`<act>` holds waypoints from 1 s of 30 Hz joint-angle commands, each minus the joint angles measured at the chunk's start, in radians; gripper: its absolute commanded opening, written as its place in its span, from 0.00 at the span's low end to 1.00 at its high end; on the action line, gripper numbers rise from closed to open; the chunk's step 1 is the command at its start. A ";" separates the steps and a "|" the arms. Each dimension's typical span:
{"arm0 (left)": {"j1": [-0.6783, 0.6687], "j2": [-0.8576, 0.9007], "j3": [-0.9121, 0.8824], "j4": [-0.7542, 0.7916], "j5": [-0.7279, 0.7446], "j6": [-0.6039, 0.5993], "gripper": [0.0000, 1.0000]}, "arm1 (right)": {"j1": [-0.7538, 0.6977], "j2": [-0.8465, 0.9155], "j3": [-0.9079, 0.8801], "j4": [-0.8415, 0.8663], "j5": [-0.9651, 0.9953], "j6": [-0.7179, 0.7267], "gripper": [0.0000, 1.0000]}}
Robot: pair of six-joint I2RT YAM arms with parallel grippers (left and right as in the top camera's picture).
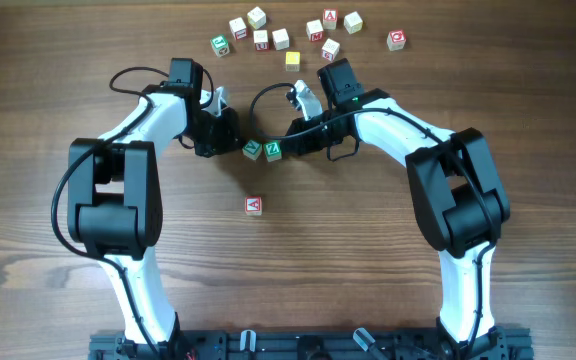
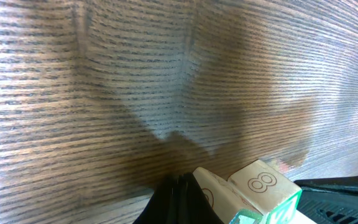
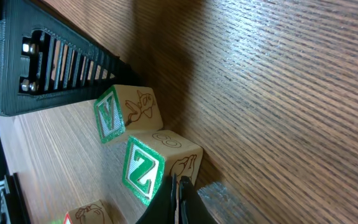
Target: Form a circle
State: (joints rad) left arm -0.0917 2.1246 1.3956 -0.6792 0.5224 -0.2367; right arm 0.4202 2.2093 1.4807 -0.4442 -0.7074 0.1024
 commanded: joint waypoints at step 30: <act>0.003 0.019 -0.016 0.045 0.011 0.024 0.04 | 0.005 0.013 0.000 0.030 0.166 0.179 0.04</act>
State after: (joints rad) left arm -0.0925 2.1246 1.3930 -0.6594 0.5224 -0.2367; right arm 0.4210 2.2093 1.4807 -0.4240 -0.6323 0.1867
